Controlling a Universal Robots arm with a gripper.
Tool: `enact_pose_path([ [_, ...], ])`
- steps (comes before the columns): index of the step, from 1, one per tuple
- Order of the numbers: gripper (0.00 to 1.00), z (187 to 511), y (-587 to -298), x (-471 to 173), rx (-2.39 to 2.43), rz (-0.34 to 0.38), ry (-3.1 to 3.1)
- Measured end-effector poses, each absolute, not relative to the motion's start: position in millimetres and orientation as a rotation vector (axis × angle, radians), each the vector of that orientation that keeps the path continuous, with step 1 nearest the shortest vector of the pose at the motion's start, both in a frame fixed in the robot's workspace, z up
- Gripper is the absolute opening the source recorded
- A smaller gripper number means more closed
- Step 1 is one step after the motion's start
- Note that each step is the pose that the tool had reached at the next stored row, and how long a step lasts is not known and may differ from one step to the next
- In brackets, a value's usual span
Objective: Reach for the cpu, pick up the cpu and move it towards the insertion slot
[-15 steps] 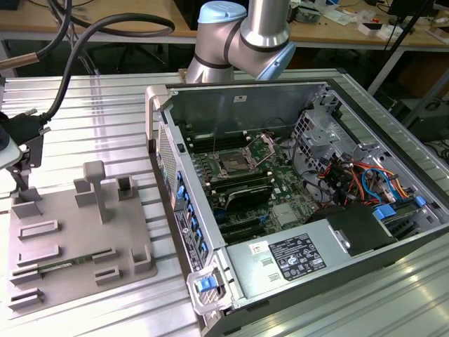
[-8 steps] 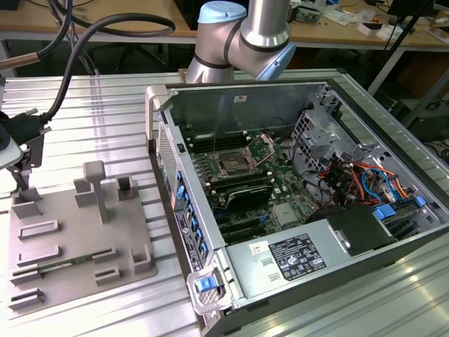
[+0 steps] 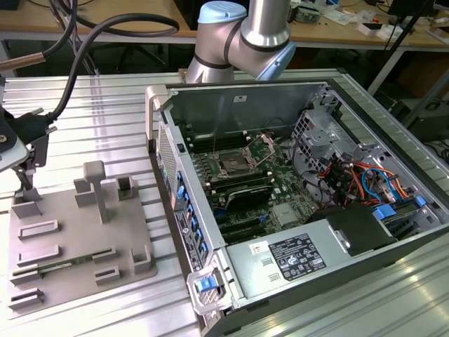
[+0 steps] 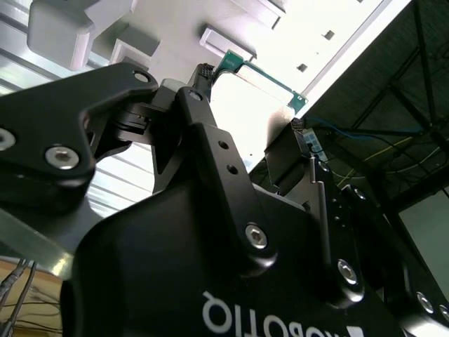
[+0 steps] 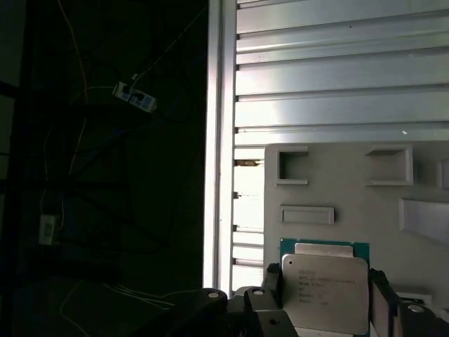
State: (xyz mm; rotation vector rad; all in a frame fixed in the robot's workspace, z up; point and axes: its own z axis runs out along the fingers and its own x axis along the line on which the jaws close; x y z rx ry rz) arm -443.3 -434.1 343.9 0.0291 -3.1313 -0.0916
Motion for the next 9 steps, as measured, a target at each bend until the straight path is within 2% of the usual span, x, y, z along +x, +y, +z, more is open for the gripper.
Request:
enact_pose_path([
  [9, 0.55, 343.9, -434.0, -439.5, 0.029, -0.092, -3.131],
])
